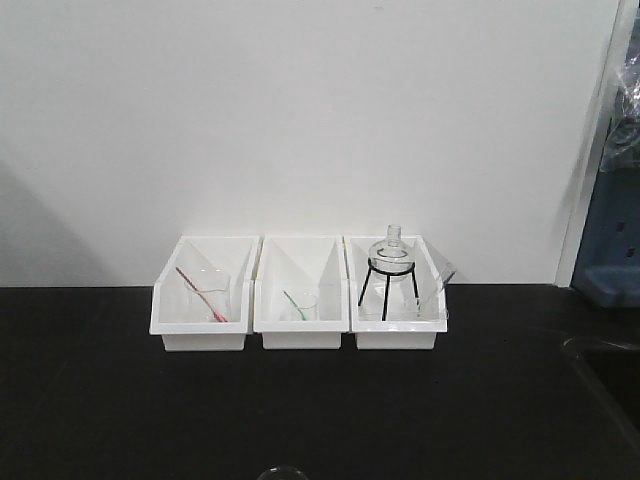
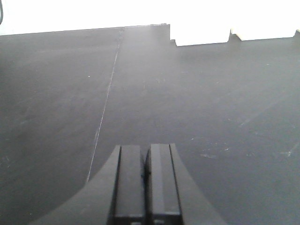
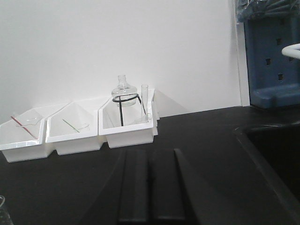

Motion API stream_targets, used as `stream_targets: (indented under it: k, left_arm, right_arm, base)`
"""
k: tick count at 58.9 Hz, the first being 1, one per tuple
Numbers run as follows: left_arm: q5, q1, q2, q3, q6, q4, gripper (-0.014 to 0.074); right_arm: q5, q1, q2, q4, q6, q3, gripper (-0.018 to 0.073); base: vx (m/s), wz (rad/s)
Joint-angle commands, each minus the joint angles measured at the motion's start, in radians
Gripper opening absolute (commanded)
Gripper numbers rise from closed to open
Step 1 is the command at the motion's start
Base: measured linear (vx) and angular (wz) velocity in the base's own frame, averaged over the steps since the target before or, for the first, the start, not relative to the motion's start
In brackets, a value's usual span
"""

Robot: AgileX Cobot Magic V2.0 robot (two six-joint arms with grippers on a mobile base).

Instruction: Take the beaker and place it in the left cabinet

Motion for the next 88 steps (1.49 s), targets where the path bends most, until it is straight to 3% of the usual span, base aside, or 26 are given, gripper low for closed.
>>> stream_targets:
  k: [1,8,15,23,36,48,65,77,88]
  left_arm:
    - [-0.075,-0.005,-0.010,-0.015,-0.004,0.003,0.0004]
    - [-0.075,-0.005,-0.010,-0.015,-0.004,0.003,0.0004]
    - [-0.075,-0.005,-0.010,-0.015,-0.004,0.003,0.0004]
    - [-0.075,-0.005,-0.010,-0.015,-0.004,0.003,0.0004]
    - [-0.075,-0.005,-0.010,-0.015,-0.004,0.003,0.0004]
    - [-0.075,-0.005,-0.010,-0.015,-0.004,0.003,0.0004]
    - [-0.075,-0.005,-0.010,-0.015,-0.004,0.003,0.0004]
    - [-0.075,-0.005,-0.010,-0.015,-0.004,0.003,0.0004]
    - [-0.075,-0.005,-0.010,-0.015,-0.004,0.003,0.0004]
  right_arm:
    - [-0.088,-0.006,-0.013,-0.004,-0.006,0.005,-0.0005]
    - [-0.098,-0.006,-0.013,-0.005,-0.006,0.005,-0.0005]
    - [-0.195,-0.006,-0.013,-0.011,-0.010,-0.016,-0.0005]
    - [-0.198,-0.006,0.044,-0.066,-0.017,-0.161,-0.0005]
    - [-0.245,-0.006,0.429,-0.221,-0.012,-0.452,-0.0005]
    - [-0.281,-0.006,0.722,-0.213,-0.005,-0.594,0.0000]
    - [-0.312,-0.006,0.898,-0.205,-0.001,-0.614,0.0045]
    - [-0.308,-0.006,0.924,-0.205,-0.001,-0.614,0.0174]
    - [-0.318,-0.006,0.924,-0.120,-0.001,-0.614,0.0438]
  base:
    - [0.00,0.00]
    - [0.00,0.00]
    - [0.00,0.00]
    - [0.00,0.00]
    - [0.00,0.00]
    - [0.00,0.00]
    - [0.00,0.00]
    - [0.00,0.00]
    - [0.00,0.00]
